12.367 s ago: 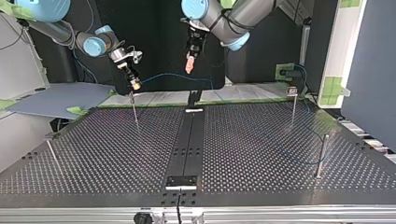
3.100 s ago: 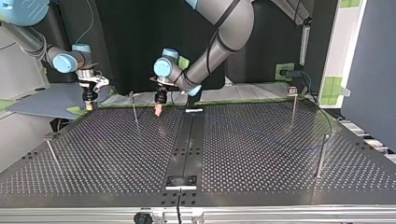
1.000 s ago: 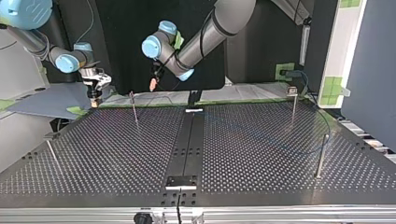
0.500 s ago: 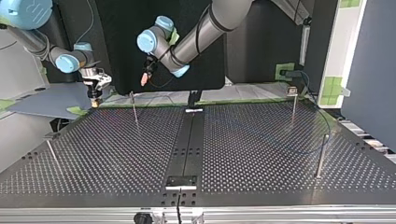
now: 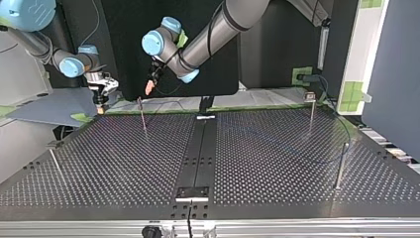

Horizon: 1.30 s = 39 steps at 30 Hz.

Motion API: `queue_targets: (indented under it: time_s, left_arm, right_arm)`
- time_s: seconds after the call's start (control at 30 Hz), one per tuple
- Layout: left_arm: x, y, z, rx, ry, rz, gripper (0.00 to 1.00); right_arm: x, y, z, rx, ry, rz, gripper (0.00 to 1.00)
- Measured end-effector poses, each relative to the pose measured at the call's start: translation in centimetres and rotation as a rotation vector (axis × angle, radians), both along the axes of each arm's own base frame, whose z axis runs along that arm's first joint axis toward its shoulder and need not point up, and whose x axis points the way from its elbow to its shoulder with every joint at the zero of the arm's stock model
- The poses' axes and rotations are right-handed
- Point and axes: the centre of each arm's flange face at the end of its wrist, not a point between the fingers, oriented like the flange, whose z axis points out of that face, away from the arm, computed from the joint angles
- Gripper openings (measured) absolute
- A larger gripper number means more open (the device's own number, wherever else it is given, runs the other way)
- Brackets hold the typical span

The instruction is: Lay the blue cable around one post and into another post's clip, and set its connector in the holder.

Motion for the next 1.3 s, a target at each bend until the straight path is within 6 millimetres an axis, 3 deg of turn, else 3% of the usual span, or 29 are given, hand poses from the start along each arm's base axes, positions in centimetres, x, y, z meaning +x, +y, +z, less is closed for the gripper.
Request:
queue_targets:
  time_s: [1.3]
  left_arm:
    - [0.12,0.22,-0.13,-0.09,0.055,0.032,1.0]
  right_arm:
    - [0.27,0.08,-0.01,0.001,0.0,0.007,0.09]
